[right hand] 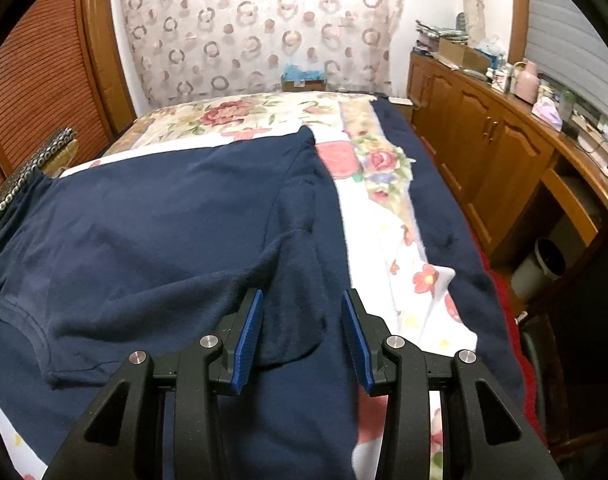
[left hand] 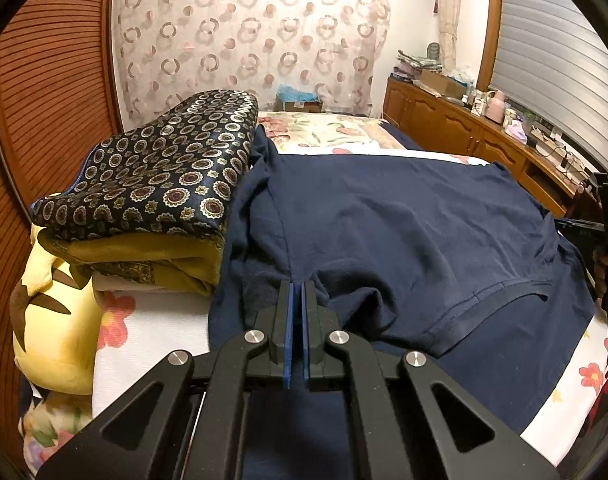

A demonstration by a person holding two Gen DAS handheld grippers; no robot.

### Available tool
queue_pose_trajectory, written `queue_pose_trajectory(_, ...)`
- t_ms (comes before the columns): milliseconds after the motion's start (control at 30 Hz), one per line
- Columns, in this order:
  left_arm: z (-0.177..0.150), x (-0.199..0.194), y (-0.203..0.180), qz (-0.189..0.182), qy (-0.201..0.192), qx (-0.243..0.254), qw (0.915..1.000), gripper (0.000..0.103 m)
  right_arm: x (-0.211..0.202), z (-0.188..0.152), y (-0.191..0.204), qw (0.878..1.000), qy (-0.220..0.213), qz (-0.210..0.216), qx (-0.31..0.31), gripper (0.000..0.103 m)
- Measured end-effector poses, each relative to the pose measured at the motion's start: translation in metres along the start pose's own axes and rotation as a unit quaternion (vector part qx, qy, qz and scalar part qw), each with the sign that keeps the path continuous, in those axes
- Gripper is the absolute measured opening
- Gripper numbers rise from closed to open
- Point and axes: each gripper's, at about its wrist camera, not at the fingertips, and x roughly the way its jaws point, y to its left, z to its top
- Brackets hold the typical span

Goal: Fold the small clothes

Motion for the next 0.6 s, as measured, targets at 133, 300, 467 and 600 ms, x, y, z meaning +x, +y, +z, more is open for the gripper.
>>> queue_pose_trajectory(133,0.004,-0.009,0.002,0.000,-0.016,-0.002,0.9999,0.004,-0.002,0.001,0.002,1.000,0.002,0.007,-0.029,0.003)
queue_pose_trajectory(300,0.017,-0.038,0.009,-0.007,-0.049,-0.014,0.9987,0.004,-0.044,0.007,-0.009,0.997,-0.061,0.021,-0.034,0.003)
queue_pose_trajectory(467,0.022,-0.063,0.017,-0.008,-0.070,-0.021,0.9973,0.004,-0.089,0.009,-0.021,0.994,-0.094,0.050,-0.029,0.002)
queue_pose_trajectory(600,0.020,-0.078,0.022,-0.012,-0.080,-0.025,0.9965,0.004,-0.122,0.002,-0.028,0.991,-0.116,0.059,-0.028,0.002)
